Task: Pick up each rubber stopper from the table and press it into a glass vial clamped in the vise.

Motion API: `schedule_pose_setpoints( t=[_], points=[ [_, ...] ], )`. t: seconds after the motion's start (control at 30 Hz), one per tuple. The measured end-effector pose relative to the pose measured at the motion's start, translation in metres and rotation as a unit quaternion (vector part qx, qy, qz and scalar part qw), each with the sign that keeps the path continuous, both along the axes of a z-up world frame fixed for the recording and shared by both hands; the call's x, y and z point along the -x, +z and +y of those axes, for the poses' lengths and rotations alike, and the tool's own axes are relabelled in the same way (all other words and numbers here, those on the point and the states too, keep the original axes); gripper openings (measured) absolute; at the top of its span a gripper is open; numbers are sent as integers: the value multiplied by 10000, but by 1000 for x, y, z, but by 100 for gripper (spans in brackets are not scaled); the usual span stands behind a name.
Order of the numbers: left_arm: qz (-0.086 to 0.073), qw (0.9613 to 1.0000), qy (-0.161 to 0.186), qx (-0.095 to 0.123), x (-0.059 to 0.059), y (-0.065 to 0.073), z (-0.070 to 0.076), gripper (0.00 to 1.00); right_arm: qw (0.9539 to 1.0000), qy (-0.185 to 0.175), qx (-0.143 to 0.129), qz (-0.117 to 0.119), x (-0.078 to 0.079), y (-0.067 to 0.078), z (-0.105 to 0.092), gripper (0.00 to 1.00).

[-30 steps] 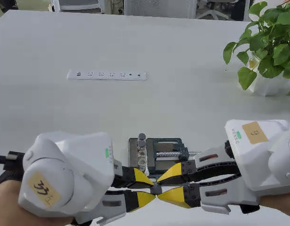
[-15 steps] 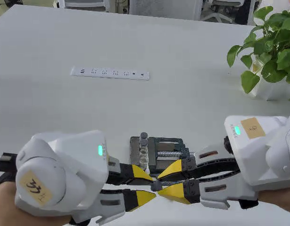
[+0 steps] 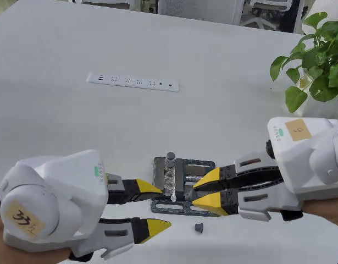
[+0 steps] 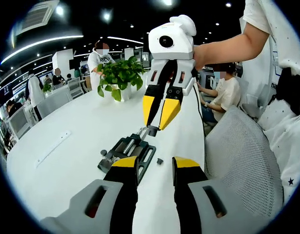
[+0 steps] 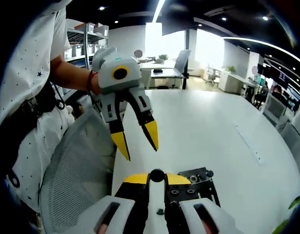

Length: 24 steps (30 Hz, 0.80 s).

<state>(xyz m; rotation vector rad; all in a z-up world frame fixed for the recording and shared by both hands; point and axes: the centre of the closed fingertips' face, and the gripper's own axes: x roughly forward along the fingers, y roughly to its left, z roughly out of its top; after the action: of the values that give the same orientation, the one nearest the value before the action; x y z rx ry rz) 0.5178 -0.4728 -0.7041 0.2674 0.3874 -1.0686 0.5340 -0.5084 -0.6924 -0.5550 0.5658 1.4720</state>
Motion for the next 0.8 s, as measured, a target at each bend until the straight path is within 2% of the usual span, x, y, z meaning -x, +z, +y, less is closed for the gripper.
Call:
schedule_pose_setpoints(
  t=[0.1,0.17,0.27,0.33,0.4,0.43,0.53,0.67,0.8],
  points=[
    [10,9999,149,73,-3,-1,5,32,9998,-40,180,-52,-14,-1,1,5],
    [-43,9997,207,117,-5,-2,8,35,9995,-7,287,-98,-22,-2,3,5],
    [4,9991,343,236,-9,-4,13,41,9987,9,480,-153,-33,-4,7,5],
    [-48,9988,391,290,-11,-4,14,44,9981,42,593,-167,-39,-6,12,5],
    [1,9986,424,323,-12,-6,15,47,9974,76,690,-170,-44,-8,15,6],
    [-30,9985,432,339,-13,-6,15,48,9969,97,766,-171,-48,-10,17,6],
    [15,9981,468,403,-14,-9,17,51,9954,91,945,-136,-59,-16,18,6],
    [7,9974,493,528,-16,-12,20,56,9931,153,1160,-57,-67,-24,22,6],
    [49,9972,504,551,-16,-15,21,57,9891,269,1450,-1,-75,-39,23,5]
  ],
)
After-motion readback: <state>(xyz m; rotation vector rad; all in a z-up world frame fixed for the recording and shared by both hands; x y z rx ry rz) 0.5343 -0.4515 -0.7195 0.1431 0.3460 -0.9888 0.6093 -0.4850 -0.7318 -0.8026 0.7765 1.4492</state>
